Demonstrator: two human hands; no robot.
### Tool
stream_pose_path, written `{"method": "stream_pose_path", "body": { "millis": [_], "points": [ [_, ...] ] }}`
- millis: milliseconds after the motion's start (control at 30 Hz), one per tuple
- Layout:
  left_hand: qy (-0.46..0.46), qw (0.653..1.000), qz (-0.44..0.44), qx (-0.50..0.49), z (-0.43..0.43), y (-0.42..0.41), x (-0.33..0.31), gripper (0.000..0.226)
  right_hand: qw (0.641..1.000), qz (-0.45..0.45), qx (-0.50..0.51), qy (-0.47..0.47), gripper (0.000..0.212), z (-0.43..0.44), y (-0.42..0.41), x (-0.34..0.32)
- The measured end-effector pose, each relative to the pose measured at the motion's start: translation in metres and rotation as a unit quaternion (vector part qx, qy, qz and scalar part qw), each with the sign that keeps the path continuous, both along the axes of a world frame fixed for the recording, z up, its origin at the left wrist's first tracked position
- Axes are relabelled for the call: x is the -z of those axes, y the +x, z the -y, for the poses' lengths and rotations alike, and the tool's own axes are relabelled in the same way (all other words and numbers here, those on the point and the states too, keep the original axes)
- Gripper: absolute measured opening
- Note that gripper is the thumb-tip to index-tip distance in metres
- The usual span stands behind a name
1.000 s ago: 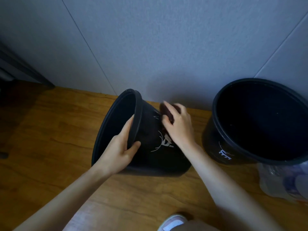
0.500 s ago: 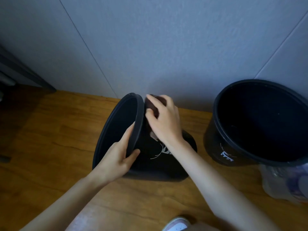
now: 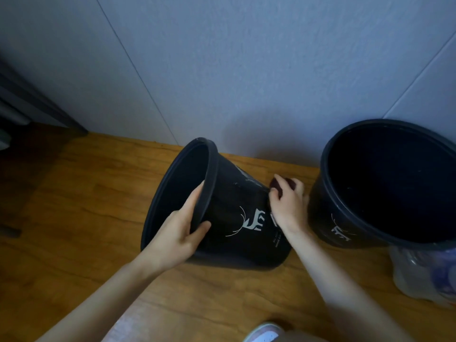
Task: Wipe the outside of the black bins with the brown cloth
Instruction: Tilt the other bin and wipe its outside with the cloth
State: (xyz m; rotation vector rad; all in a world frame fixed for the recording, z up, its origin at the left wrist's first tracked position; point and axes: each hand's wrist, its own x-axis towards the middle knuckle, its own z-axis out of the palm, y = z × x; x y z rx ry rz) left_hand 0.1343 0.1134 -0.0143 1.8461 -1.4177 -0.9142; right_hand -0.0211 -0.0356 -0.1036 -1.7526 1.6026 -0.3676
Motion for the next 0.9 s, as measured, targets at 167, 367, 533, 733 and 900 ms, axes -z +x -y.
{"method": "stream_pose_path", "body": {
  "millis": [167,367,533,733,900],
  "points": [
    [0.003,1.000,0.002,0.004,0.005,-0.002,-0.001,0.078,0.968,0.169,-0.116,-0.147,0.041,-0.022,0.055,-0.064],
    [0.011,1.000,-0.014,-0.005,0.005,-0.001,0.000,0.077,0.982,0.125,-0.091,-0.110,0.039,-0.005,0.034,-0.029],
    [0.003,0.999,0.024,0.033,0.000,-0.003,0.002,0.082,0.996,-0.014,0.046,0.074,0.035,0.008,-0.024,0.025],
    [0.002,0.999,0.032,-0.005,0.005,-0.001,0.000,0.073,0.999,0.042,0.027,0.003,0.037,0.002,0.000,0.002],
    [0.018,0.999,0.004,-0.026,0.002,0.000,-0.002,0.074,0.965,0.186,-0.115,-0.144,0.039,-0.026,0.057,-0.064]
  ]
}}
